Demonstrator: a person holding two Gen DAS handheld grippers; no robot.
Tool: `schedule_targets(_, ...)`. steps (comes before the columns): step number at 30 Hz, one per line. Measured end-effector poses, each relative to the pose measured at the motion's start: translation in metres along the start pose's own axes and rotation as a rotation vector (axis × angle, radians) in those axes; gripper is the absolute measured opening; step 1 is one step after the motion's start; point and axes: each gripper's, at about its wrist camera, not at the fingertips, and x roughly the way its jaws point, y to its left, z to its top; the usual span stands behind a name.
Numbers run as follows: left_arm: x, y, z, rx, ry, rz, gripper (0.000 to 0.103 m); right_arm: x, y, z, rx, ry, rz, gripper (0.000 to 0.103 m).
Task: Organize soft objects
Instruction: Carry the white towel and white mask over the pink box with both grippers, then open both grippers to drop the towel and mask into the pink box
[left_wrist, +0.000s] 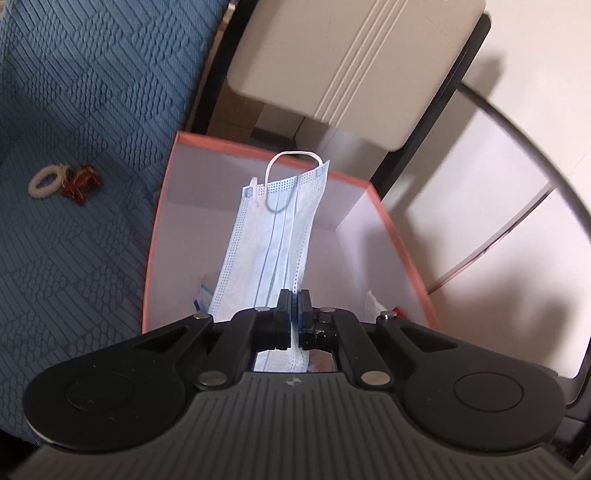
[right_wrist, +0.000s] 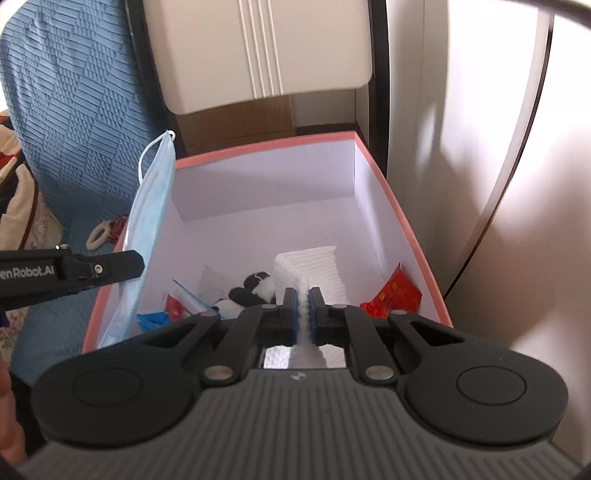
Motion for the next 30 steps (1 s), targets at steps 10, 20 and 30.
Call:
schedule_targets(10,0.034,-0.005,-0.006,0.036,0.069,0.039,0.004,0.035,-0.013,-0.008,0.018,0.072,0.008,0.01)
schedule_targets(20,0.037,-0.01,-0.001,0.059,0.128,0.03,0.034,0.04,-0.016,-0.007,0.036,0.074,0.018,0.012)
schedule_targets(30,-0.014,-0.017,0.017,0.106,0.024,0.038,0.069,-0.001,-0.002,0.011,0.012,-0.012,-0.051,0.054)
